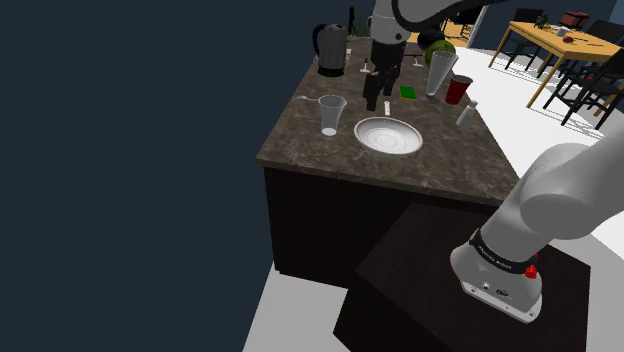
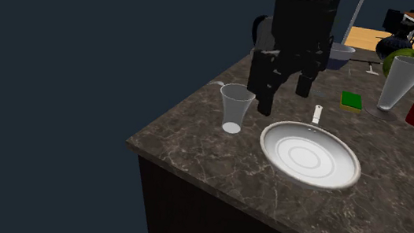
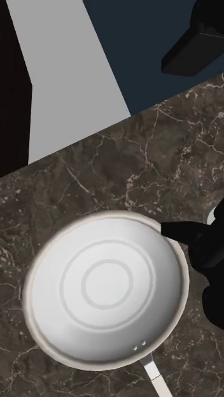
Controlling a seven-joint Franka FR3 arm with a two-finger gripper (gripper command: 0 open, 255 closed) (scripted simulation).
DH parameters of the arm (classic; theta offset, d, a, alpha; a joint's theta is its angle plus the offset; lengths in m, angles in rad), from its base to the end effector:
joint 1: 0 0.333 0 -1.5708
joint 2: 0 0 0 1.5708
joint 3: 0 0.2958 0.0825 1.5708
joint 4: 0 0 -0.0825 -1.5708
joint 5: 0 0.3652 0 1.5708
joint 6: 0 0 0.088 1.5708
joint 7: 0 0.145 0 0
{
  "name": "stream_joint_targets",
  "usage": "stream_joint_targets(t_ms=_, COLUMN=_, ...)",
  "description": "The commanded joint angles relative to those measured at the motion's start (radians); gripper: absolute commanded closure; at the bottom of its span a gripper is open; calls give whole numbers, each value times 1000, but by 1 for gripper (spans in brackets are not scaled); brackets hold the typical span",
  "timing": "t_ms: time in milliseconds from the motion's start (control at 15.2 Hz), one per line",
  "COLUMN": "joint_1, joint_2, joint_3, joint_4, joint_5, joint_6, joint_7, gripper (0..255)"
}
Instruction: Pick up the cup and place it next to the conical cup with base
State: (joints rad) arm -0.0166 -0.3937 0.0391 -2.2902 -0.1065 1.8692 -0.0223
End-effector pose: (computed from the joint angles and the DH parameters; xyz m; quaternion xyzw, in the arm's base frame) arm 0.4195 -0.0020 0.4524 0.9975 0.0371 -0.0140 0.0581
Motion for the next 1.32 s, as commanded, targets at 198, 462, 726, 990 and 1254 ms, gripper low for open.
stream_joint_targets(t_ms=198, joint_1=-14, joint_2=189, joint_3=8, joint_4=102, joint_5=-52, joint_6=99, joint_7=21, gripper=0)
stream_joint_targets(t_ms=462, joint_1=-21, joint_2=340, joint_3=11, joint_4=206, joint_5=-97, joint_6=152, joint_7=42, gripper=0)
stream_joint_targets(t_ms=726, joint_1=-23, joint_2=491, joint_3=10, joint_4=332, joint_5=-144, joint_6=185, joint_7=62, gripper=0)
stream_joint_targets(t_ms=990, joint_1=-19, joint_2=645, joint_3=3, joint_4=480, joint_5=-187, joint_6=197, joint_7=77, gripper=0)
stream_joint_targets(t_ms=1254, joint_1=-19, joint_2=698, joint_3=-3, joint_4=513, joint_5=-200, joint_6=219, joint_7=82, gripper=0)
